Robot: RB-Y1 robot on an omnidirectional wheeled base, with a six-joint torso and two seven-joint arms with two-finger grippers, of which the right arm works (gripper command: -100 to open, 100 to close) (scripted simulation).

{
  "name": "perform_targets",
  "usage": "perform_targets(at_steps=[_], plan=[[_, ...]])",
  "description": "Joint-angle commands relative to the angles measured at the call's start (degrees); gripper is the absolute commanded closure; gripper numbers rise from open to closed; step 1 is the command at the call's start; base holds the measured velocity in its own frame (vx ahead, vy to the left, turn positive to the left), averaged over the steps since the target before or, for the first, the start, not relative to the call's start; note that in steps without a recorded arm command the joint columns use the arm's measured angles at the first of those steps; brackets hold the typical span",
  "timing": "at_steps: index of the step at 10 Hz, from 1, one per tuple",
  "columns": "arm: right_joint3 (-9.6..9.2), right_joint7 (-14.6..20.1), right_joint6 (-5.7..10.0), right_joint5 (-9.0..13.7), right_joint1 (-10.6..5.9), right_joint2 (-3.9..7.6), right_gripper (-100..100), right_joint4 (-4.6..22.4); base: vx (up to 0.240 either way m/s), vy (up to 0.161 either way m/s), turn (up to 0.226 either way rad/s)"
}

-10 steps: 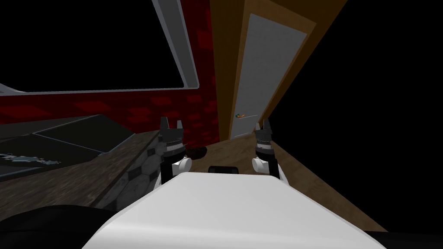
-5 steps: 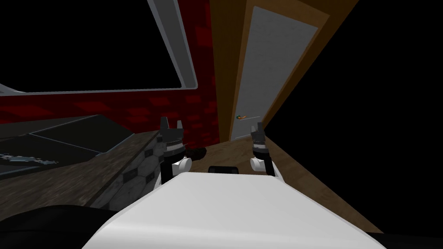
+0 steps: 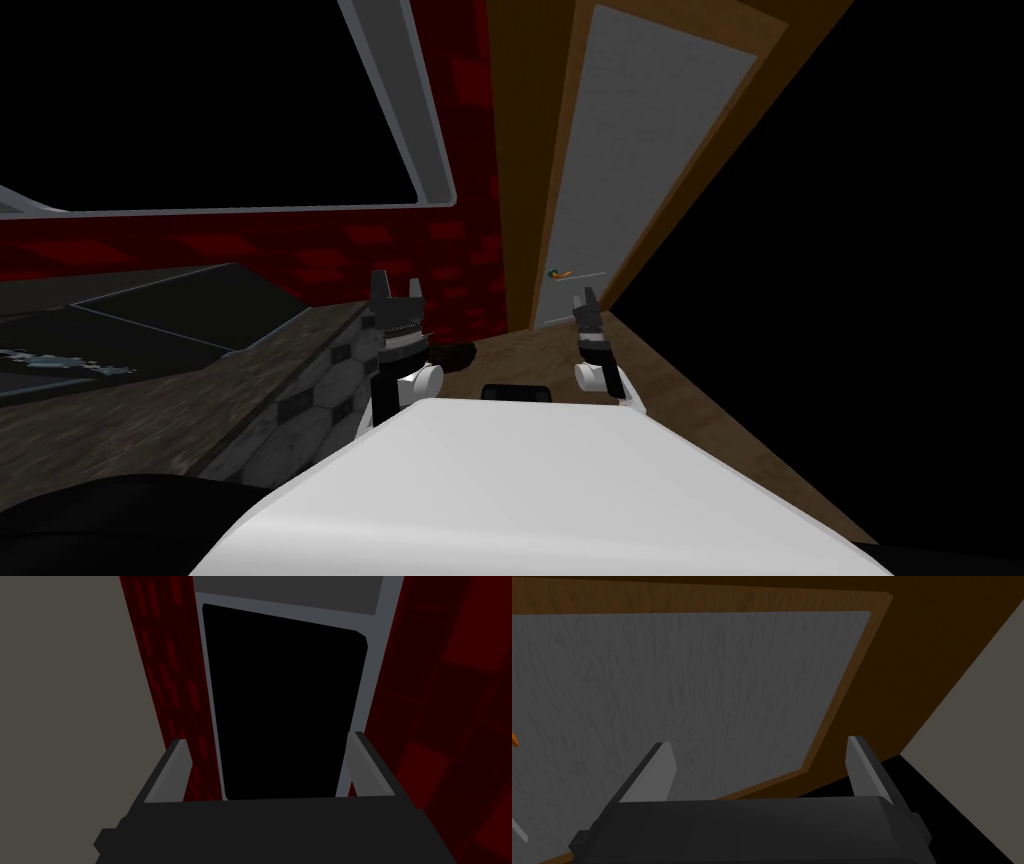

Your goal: Pull the door open

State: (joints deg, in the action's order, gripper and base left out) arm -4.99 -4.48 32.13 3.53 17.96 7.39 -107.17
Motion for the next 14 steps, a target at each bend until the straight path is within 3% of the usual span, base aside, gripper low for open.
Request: perform_targets(at_steps=[1, 2, 5, 12, 14], plan=[[-0.24, 0.75, 0.47, 0.54, -0.99, 0.93, -100, 2.86, 0.097, -0.077, 0.102], [-0.24, 0.75, 0.47, 0.54, -0.99, 0.93, -100, 3.54, 0.074, -0.055, 0.021], [-0.75, 1.85, 1.07, 1.46, -3.38, 2.41, -100, 9.4, 0.07, -0.062, 0.078], [-1.44, 3.33, 1.88, 2.71, -6.61, 4.39, -100, 18.53, 0.054, -0.057, 0.051], [-1.78, 4.06, 2.28, 3.33, -8.2, 5.35, -100, 22.67, 0.069, -0.064, 0.07]])
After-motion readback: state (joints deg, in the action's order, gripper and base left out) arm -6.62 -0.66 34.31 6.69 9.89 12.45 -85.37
